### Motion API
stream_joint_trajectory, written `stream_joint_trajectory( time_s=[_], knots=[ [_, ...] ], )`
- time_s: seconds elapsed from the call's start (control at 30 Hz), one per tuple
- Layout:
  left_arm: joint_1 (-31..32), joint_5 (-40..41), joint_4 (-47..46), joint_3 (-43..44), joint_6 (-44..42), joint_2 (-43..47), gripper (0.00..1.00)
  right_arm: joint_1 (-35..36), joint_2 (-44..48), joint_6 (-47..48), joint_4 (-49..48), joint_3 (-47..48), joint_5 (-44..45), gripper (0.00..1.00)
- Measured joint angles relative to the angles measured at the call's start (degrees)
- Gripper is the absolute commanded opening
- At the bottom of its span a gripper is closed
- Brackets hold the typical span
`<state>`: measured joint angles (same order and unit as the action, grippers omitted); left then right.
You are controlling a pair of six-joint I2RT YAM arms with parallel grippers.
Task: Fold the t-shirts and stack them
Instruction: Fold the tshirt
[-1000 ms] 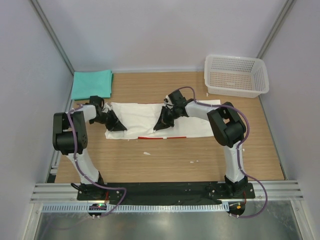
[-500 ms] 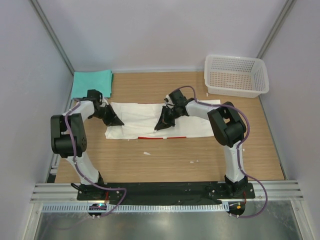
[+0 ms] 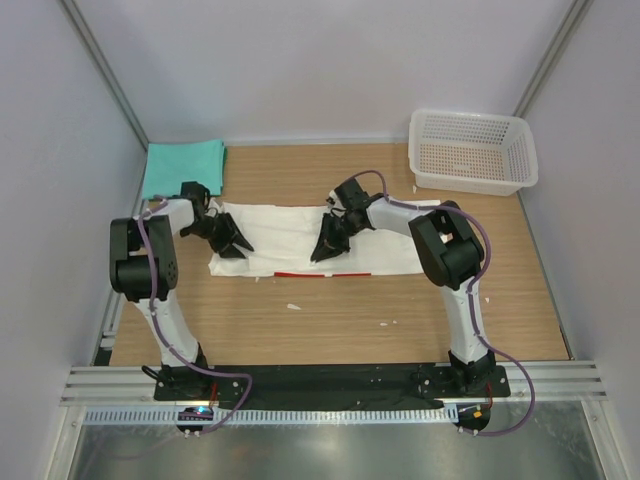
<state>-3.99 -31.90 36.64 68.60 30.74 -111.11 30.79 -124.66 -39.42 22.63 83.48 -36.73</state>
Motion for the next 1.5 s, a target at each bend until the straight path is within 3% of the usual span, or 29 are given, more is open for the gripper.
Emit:
stream_joint_trajectory(
  time_s=[0.13, 0.27, 0.47, 1.3, 1.4, 1.5],
  knots=[
    [0.15, 1.22, -0.22, 0.17, -0.04, 2.21, 0.44, -0.04, 0.02, 2.73, 2.1, 1.75, 1.75, 0.23],
    [0.09, 1.86, -2.19, -3.23, 0.39, 9.29, 0.49, -0.07, 0.17, 4.17, 3.23, 1.81, 2.1, 0.24],
    [0.13, 1.01, -3.87, -9.94, 1.95, 21.31, 0.49, -0.07, 0.31, 5.29, 3.72, 1.81, 1.9, 0.26],
    [3.43, 0.11, -9.75, -11.89, 2.78, 10.34, 0.49, -0.15, 0.31, 5.25, 3.08, 1.92, 0.57, 0.26],
    [4.22, 0.2, -10.36, -11.47, 2.75, 10.01, 0.45, -0.15, 0.31, 5.25, 3.08, 1.92, 0.42, 0.26],
    [4.98, 0.13, -10.43, -11.19, 2.78, 9.49, 0.34, -0.15, 0.31, 5.25, 3.08, 1.92, 0.31, 0.26]
  ],
)
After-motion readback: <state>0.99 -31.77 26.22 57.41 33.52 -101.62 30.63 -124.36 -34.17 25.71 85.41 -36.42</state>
